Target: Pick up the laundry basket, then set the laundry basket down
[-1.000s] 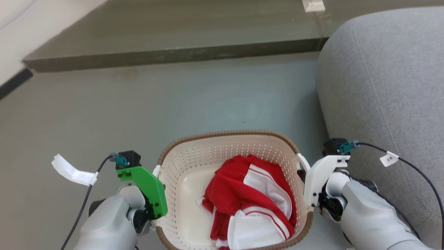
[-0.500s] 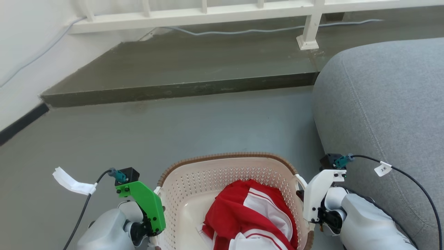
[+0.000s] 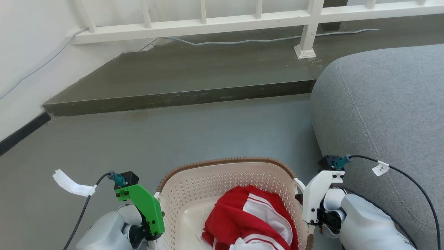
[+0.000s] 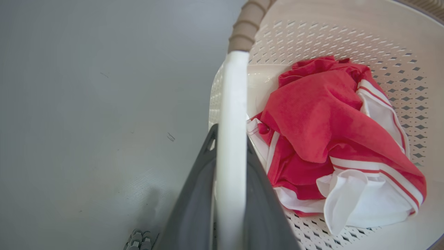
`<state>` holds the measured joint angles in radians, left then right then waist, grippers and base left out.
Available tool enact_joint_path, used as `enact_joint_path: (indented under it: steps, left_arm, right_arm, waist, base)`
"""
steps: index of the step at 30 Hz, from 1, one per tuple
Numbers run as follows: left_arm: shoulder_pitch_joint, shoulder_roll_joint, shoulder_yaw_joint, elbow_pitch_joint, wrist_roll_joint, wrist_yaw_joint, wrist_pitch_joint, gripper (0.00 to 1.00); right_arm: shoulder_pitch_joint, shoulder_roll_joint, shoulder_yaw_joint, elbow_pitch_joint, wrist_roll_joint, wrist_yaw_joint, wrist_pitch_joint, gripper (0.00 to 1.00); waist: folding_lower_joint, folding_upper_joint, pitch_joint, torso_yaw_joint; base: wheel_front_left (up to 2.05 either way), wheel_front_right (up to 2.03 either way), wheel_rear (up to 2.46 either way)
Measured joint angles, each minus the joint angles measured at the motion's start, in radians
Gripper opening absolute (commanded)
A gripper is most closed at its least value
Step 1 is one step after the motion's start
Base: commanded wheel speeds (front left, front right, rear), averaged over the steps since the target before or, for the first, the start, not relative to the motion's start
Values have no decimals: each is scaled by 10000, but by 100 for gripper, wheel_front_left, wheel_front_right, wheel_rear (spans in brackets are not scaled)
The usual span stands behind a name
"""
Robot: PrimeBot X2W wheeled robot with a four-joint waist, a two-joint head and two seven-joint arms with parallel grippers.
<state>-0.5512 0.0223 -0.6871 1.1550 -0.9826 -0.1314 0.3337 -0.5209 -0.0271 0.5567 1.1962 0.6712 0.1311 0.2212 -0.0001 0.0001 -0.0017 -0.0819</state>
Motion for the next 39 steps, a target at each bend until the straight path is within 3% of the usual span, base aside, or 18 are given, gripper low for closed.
enact_joint_path:
  steps: [33, 39]
  left_arm:
    - [135, 134, -203, -140, -449, 0, 0, 0]
    - [77, 255, -268, -278, -336, 0, -458, 0]
  right_arm:
    - [32, 2, 362, -8, 314, -4, -54, 0]
    - [-42, 25, 368, -29, 343, -82, -403, 0]
  waist:
    - [0, 0, -33, -50]
    - [0, 0, 150, -65]
  base:
    - [0, 0, 0]
    - [0, 0, 0]
